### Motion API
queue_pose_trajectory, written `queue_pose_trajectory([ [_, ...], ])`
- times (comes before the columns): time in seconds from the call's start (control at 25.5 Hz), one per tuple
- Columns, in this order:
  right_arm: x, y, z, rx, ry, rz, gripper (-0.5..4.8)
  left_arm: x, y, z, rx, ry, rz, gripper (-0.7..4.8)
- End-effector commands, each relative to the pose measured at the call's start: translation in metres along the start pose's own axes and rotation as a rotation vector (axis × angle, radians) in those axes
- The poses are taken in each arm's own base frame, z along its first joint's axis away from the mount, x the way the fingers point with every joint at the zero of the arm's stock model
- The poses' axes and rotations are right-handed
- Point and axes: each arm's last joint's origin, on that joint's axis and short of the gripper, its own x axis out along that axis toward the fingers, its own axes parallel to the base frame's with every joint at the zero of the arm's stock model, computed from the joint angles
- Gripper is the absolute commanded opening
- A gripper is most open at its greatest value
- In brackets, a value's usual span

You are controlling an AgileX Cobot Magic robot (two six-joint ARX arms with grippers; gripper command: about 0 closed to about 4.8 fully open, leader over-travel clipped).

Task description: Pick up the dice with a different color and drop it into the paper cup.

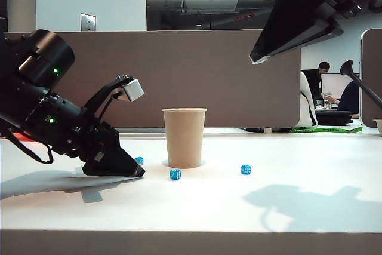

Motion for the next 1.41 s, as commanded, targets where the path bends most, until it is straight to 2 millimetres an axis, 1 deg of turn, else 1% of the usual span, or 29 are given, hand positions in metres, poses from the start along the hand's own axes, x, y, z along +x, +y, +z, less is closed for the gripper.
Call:
queue_pose_trajectory([
  [0.04,-0.002,0.0,0.004,-0.004,-0.027,-0.002,-0.02,0.0,-0.002,-0.004,-0.015,0.042,0.007,1.43],
  [0.2,-0.002,0.0,0.004,-0.004,-0.027,-0.002,-0.02,0.0,-0.001,-0.004,-0.015,0.047,0.014,1.41],
  [0.24,-0.002,0.0,0.004,-0.004,-0.027,-0.002,-0.02,0.0,-0.001,-0.004,-0.014,0.047,0.014,1.32],
  [0.28,-0.002,0.0,0.004,-0.004,-0.027,-0.002,-0.02,0.0,-0.001,-0.004,-0.014,0.047,0.015,1.08],
  [0.39,-0.002,0.0,0.004,-0.004,-0.027,-0.002,-0.02,0.0,-0.001,-0.004,-0.014,0.047,0.015,0.76],
  [0.55,-0.002,0.0,0.004,-0.004,-0.027,-0.002,-0.02,0.0,-0.001,-0.004,-0.014,0.056,0.029,0.72],
  [0.59,-0.002,0.0,0.004,-0.004,-0.027,-0.002,-0.02,0.0,-0.001,-0.004,-0.014,0.055,0.03,0.42],
  [0.67,-0.002,0.0,0.004,-0.004,-0.027,-0.002,-0.02,0.0,0.0,-0.003,-0.012,0.049,0.033,0.17],
  [0.86,-0.002,0.0,0.004,-0.004,-0.027,-0.002,-0.02,0.0,0.004,0.004,-0.049,-0.024,0.064,0.17],
  [1.02,-0.002,0.0,0.004,-0.004,-0.027,-0.002,-0.01,-0.002,0.009,0.016,-0.069,-0.163,0.074,0.17],
  [1.14,-0.002,0.0,0.004,-0.004,-0.027,-0.002,-0.02,-0.005,0.012,0.024,-0.074,-0.226,0.09,0.17],
  [1.41,-0.002,0.0,0.004,-0.004,-0.03,-0.002,-0.02,-0.019,0.015,0.045,0.002,-0.342,0.135,0.18],
])
